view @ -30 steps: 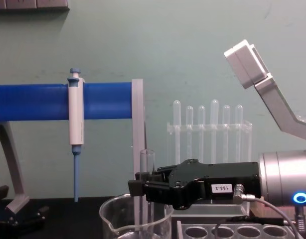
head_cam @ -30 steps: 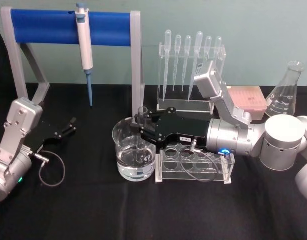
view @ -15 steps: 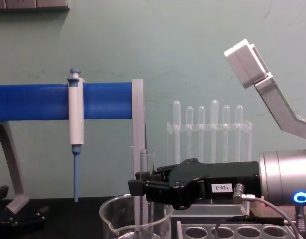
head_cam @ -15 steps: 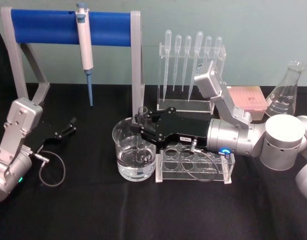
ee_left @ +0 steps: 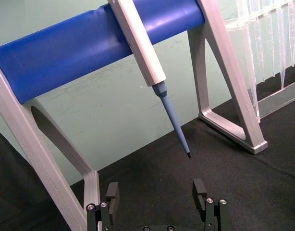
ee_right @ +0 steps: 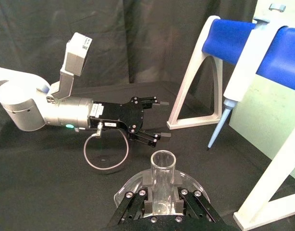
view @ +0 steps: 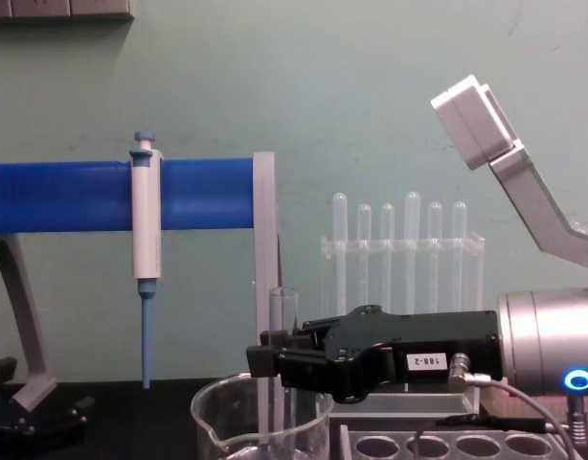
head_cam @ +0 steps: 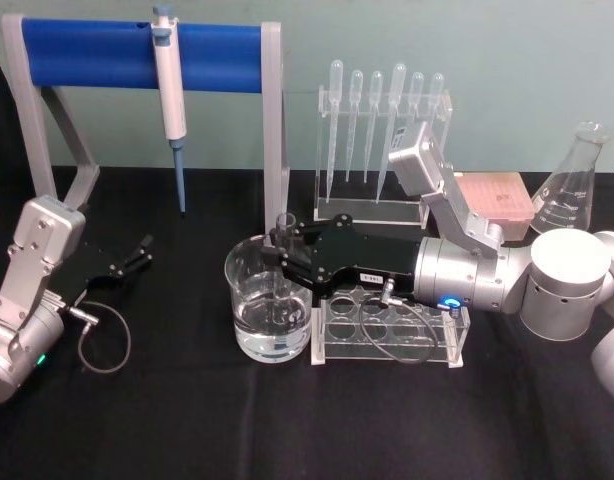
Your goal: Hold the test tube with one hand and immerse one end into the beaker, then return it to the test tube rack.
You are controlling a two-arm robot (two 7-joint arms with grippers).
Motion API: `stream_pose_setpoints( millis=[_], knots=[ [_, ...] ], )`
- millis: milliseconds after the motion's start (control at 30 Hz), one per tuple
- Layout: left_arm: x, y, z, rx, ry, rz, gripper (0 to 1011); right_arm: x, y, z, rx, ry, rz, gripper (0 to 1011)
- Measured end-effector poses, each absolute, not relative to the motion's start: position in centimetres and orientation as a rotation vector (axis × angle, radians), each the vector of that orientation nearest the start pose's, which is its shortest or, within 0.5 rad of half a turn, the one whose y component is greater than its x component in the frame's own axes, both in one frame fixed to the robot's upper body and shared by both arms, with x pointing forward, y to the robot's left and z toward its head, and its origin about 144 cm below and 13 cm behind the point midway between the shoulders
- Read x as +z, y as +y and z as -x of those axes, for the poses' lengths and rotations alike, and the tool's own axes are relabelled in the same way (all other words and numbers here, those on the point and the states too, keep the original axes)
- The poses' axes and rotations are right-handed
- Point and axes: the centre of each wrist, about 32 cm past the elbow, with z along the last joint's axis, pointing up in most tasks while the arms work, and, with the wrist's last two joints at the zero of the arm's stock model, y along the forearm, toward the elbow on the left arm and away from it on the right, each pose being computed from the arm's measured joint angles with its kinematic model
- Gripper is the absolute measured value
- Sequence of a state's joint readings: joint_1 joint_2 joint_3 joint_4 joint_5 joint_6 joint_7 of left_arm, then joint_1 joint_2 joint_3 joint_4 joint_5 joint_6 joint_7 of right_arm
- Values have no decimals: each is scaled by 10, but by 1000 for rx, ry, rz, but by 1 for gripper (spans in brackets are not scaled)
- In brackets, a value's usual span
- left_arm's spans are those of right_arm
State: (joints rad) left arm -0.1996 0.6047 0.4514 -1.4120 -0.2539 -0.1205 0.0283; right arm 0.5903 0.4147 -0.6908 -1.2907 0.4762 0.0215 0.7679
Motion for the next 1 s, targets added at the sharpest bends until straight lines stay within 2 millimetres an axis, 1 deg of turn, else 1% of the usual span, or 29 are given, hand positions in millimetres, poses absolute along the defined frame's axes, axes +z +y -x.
stream_pose_setpoints(
  millis=[1000],
  knots=[
    [1140, 310, -489, 1248, -285, -304, 1000, 1215, -200, -574, -338, -89, 163, 228]
  ],
)
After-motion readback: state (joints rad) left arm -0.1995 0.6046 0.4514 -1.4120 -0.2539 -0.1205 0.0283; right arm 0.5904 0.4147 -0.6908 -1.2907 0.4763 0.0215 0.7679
